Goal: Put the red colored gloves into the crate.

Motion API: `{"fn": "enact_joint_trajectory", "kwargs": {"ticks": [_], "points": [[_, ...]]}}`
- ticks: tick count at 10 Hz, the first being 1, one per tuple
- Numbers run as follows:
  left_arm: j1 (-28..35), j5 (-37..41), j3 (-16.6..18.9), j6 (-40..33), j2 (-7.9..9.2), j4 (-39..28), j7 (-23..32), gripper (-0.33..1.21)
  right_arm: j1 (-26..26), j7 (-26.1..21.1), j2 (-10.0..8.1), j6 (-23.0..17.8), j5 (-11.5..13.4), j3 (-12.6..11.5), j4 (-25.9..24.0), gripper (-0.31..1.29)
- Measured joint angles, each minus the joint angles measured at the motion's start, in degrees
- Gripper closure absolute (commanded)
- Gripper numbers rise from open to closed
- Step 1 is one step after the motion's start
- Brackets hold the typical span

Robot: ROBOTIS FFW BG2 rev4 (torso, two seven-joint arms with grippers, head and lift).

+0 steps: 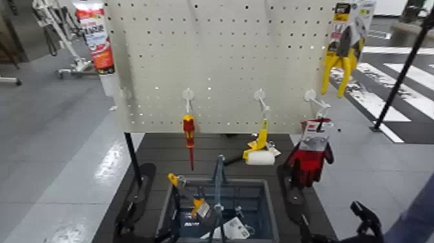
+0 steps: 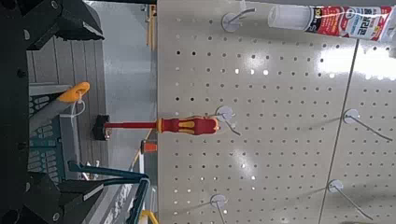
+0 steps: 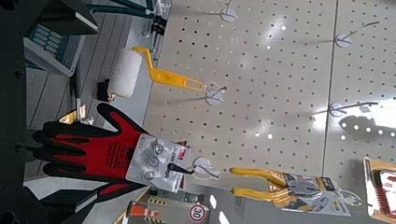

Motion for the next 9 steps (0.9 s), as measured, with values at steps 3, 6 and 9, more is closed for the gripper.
{"fn": "enact_joint_trajectory", "kwargs": {"ticks": [3, 6, 9], "points": [[0.1, 0.0, 0.0, 0.0, 0.0, 0.0, -0.1, 0.17, 0.1, 0.2, -0.36, 0.1, -0.7, -0.2, 0.0, 0.07], [0.0, 0.0, -0.1, 0.1, 0.0, 0.1, -0.2, 0.17, -0.5, 6.1, -0.27, 1.0, -4.6, -2.0, 0.4, 0.07], [0.0, 0.0, -0.1, 0.1, 0.0, 0.2, -0.2, 0.17, -2.8, 10.5, 0.26, 5.2, -8.0, -6.8, 0.5, 0.08]]}}
